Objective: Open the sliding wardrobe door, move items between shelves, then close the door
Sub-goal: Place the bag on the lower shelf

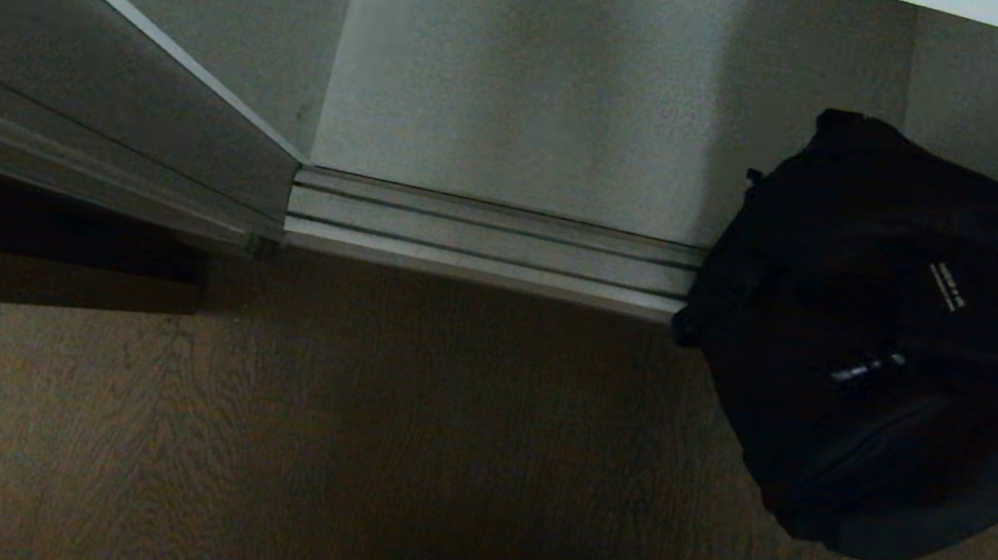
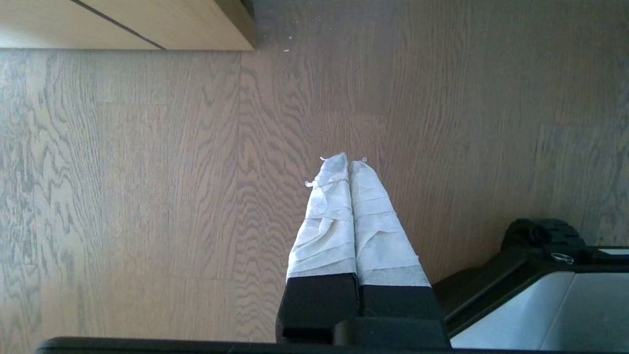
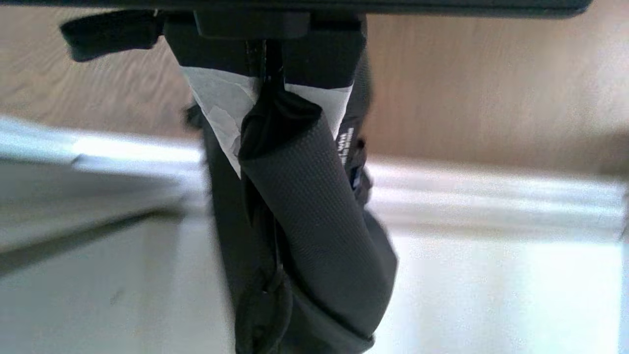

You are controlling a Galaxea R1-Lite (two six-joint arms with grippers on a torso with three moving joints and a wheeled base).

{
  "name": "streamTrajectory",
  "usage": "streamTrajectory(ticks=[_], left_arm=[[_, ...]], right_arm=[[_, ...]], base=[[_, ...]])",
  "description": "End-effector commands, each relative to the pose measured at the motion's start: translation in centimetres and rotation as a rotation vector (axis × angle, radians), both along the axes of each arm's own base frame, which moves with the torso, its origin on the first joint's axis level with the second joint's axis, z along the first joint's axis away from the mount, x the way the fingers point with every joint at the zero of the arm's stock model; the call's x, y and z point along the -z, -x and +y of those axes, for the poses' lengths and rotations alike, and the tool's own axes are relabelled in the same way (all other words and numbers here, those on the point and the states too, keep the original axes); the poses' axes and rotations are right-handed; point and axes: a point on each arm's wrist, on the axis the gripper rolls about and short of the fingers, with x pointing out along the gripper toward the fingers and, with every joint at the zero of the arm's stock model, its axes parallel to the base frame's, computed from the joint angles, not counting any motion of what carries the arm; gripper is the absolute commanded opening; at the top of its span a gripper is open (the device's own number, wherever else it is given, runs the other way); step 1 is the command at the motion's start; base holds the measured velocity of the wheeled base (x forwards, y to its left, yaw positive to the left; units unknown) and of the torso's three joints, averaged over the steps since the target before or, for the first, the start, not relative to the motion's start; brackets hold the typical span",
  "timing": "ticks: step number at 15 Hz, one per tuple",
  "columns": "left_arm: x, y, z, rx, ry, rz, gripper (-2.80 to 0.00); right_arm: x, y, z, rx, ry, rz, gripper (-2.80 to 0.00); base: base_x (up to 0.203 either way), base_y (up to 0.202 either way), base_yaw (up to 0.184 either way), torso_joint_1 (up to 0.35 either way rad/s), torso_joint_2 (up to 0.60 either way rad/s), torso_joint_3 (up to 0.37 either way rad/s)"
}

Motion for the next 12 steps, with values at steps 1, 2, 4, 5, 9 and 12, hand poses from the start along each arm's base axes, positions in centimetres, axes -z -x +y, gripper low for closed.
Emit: streamTrajectory(ticks=[1, 2, 4, 5, 9, 12], left_arm=[[0.0, 0.0, 0.0, 0.000, 0.000, 0.000, -2.80], [0.0, 0.0, 0.0, 0.000, 0.000, 0.000, -2.80], [0.0, 0.0, 0.0, 0.000, 0.000, 0.001, -2.80], [0.0, 0.0, 0.0, 0.000, 0.000, 0.001, -2.80], [0.0, 0.0, 0.0, 0.000, 0.000, 0.001, -2.80], [0.0, 0.0, 0.0, 0.000, 0.000, 0.002, -2.80]], right_arm=[[-0.9, -1.0, 0.0, 0.060, -0.021, -0.073, -2.80], [-1.3, -1.6, -0.1, 0.107, -0.037, -0.115, -2.80], [-1.3, -2.2, -0.1, 0.166, -0.056, -0.154, -2.80], [-0.7, -2.4, -0.1, 0.168, -0.054, -0.141, -2.80], [0.5, -4.7, 0.1, 0.212, -0.083, -0.192, -2.80], [0.3, -6.2, 0.4, 0.255, -0.149, -0.271, -2.80]], base=[[0.000, 0.000, 0.000, 0.000, 0.00, 0.000], [0.000, 0.000, 0.000, 0.000, 0.00, 0.000], [0.000, 0.000, 0.000, 0.000, 0.00, 0.000], [0.000, 0.000, 0.000, 0.000, 0.00, 0.000], [0.000, 0.000, 0.000, 0.000, 0.00, 0.000], [0.000, 0.000, 0.000, 0.000, 0.00, 0.000]])
